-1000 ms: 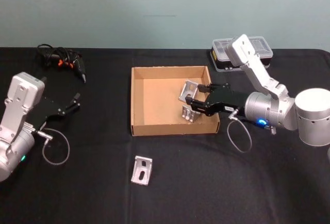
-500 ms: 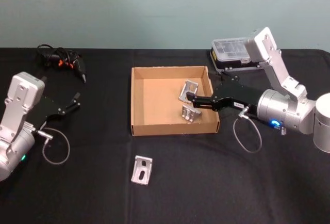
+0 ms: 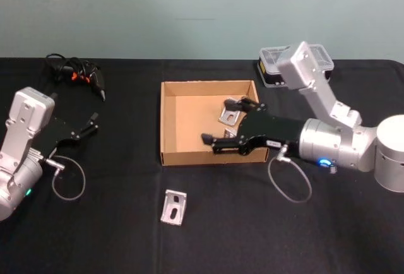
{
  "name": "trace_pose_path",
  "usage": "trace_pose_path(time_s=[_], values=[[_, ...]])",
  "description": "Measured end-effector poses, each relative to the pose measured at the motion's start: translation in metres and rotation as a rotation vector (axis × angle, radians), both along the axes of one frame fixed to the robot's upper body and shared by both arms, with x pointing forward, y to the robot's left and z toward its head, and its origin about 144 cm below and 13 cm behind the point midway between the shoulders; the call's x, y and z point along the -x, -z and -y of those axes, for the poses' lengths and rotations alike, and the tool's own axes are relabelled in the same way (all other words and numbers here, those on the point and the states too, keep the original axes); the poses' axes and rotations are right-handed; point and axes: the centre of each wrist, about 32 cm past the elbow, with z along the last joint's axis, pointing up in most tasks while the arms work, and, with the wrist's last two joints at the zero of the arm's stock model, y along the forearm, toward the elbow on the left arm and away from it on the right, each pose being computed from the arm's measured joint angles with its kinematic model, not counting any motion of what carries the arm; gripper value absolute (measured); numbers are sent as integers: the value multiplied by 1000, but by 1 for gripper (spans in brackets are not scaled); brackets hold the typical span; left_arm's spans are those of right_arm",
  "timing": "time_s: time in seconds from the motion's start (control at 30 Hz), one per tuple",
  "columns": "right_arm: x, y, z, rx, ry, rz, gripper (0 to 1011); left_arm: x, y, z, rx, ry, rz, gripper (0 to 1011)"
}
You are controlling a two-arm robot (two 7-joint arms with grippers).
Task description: Use one hand to pick up the angle iron from the table and place it into the box.
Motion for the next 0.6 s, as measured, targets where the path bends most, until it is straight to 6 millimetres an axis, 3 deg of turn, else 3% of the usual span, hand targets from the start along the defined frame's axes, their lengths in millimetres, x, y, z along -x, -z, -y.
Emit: trace_pose_path(time_s=[0.6], values=[[2,16,-45,68,-169,-67,1004,0,0,0,0,0,0,1000]])
